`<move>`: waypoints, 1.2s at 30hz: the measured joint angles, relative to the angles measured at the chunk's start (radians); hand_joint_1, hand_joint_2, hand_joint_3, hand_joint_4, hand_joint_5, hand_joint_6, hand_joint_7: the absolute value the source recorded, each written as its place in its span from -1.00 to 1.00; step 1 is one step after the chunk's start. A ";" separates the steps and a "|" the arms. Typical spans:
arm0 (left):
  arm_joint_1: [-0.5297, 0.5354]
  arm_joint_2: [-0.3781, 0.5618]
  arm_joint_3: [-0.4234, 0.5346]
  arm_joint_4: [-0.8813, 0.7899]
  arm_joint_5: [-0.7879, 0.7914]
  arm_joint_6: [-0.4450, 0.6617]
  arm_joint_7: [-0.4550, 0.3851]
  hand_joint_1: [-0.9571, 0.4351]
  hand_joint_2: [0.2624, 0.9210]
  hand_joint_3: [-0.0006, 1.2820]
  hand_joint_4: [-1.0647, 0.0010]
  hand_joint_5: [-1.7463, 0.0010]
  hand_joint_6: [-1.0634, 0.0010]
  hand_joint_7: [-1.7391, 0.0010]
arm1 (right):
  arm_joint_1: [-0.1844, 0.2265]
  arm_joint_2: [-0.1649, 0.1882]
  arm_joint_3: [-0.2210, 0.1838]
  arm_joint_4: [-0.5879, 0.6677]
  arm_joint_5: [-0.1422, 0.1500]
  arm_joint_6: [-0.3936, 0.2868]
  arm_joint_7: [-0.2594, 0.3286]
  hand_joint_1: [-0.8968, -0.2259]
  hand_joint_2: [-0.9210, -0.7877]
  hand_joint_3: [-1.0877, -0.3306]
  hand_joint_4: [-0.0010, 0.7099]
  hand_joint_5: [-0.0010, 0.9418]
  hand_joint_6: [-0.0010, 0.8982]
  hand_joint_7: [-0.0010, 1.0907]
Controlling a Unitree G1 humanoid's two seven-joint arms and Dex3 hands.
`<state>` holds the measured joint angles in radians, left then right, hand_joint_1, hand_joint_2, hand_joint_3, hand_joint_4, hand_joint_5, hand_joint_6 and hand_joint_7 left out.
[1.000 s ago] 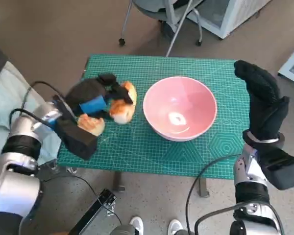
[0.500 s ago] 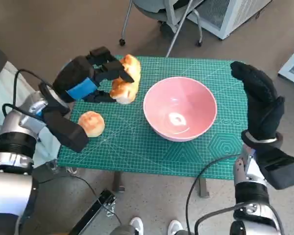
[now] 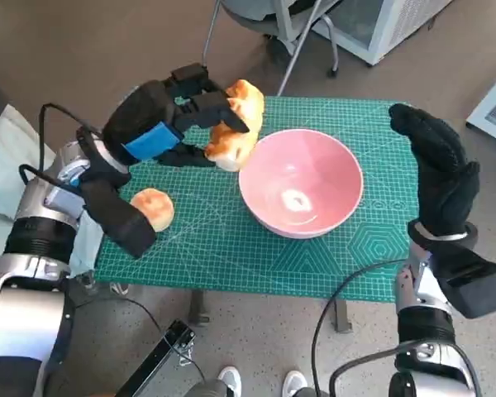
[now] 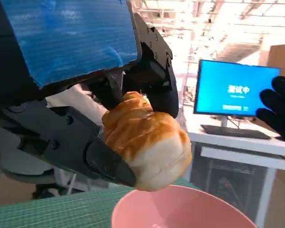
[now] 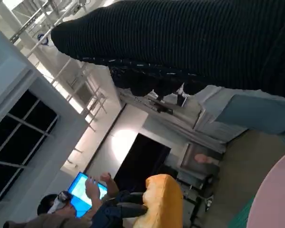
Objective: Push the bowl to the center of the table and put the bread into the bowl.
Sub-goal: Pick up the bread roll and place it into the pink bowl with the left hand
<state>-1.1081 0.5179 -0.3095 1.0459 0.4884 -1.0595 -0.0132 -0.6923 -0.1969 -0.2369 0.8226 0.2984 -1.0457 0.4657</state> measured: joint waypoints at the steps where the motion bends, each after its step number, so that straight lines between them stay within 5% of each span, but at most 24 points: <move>1: -0.007 -0.021 -0.008 0.008 0.012 0.003 0.003 0.38 0.99 -0.95 -0.24 -0.29 -0.39 -0.28 | -0.001 0.001 0.001 -0.001 0.001 0.000 0.000 -0.06 -1.00 -0.31 -0.02 -1.00 -0.98 0.61; 18: -0.035 -0.222 -0.130 0.151 0.142 0.110 0.013 0.37 1.00 -0.85 -0.10 -0.39 -0.25 -0.36 | 0.006 0.005 0.005 -0.024 0.013 0.000 0.002 -0.04 -1.00 -0.32 -0.02 -1.00 -0.98 0.62; 24: -0.039 -0.250 -0.146 0.182 0.147 0.177 -0.003 0.37 1.00 -0.73 0.06 -0.50 -0.06 -0.47 | 0.008 0.005 0.005 -0.037 0.013 0.008 0.003 -0.04 -1.00 -0.32 -0.02 -1.00 -0.98 0.62; 29: -0.042 -0.258 -0.155 0.193 0.146 0.262 -0.080 0.19 0.87 -0.92 0.63 0.60 0.66 0.30 | 0.014 0.005 0.005 -0.055 0.017 0.014 0.004 -0.04 -1.00 -0.33 -0.02 -1.00 -0.98 0.63; 36: -0.041 -0.255 -0.148 0.189 0.119 0.334 -0.229 0.00 0.80 -0.99 0.91 0.92 0.97 0.54 | 0.029 0.005 0.005 -0.070 0.019 0.024 0.005 -0.04 -1.00 -0.33 -0.01 -0.99 -0.99 0.64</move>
<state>-1.1493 0.2634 -0.4580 1.2350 0.6074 -0.7251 -0.2420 -0.6636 -0.1916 -0.2316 0.7527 0.3172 -1.0215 0.4707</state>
